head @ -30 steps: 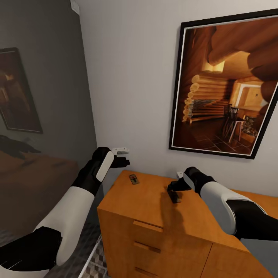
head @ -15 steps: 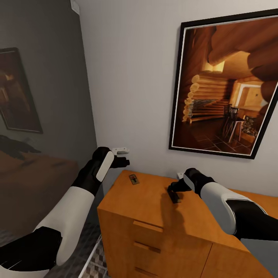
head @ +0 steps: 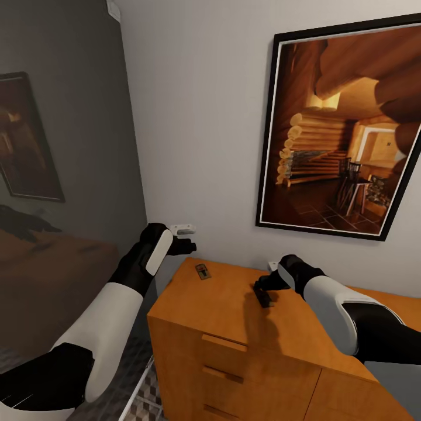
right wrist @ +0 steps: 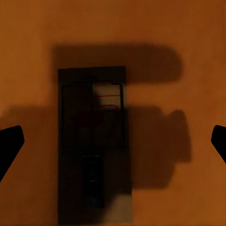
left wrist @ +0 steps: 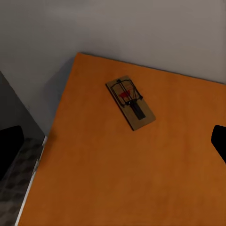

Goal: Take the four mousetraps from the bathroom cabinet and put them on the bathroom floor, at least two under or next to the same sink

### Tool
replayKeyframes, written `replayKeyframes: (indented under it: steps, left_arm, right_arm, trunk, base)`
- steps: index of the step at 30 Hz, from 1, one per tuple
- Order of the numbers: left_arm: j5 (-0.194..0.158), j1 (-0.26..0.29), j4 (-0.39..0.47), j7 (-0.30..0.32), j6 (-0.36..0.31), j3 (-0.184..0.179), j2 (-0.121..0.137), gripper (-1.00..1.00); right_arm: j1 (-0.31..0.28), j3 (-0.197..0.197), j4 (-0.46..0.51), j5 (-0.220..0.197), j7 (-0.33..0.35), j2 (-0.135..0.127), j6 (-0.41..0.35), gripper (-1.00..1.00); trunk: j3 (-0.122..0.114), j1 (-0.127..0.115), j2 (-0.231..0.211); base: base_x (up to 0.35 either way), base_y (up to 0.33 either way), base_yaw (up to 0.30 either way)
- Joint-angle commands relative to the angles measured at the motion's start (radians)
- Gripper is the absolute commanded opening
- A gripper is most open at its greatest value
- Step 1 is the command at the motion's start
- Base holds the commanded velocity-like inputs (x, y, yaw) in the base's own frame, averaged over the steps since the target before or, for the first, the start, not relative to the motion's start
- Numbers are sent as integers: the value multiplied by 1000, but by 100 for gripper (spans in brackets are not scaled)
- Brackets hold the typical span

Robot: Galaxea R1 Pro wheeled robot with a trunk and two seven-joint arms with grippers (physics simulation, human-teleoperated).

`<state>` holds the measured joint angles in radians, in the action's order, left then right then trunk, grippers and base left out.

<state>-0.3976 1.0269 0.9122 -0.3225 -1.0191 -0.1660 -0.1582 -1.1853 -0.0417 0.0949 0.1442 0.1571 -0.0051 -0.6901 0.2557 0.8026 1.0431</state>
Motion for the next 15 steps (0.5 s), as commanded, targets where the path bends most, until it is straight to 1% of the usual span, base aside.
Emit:
replayKeyframes:
  steps: [1,15]
  left_arm:
    - [-10,1,1,-10,-2,-2,0,100]
    - [-10,1,1,-10,-3,-3,0,100]
  right_arm:
    - [0,-4,2,11,7,0,-5,100]
    - [0,-4,2,11,7,-1,-6,100]
  trunk:
    - [1,0,1]
    - [1,0,1]
  base:
    - [0,0,0]
    - [0,0,0]
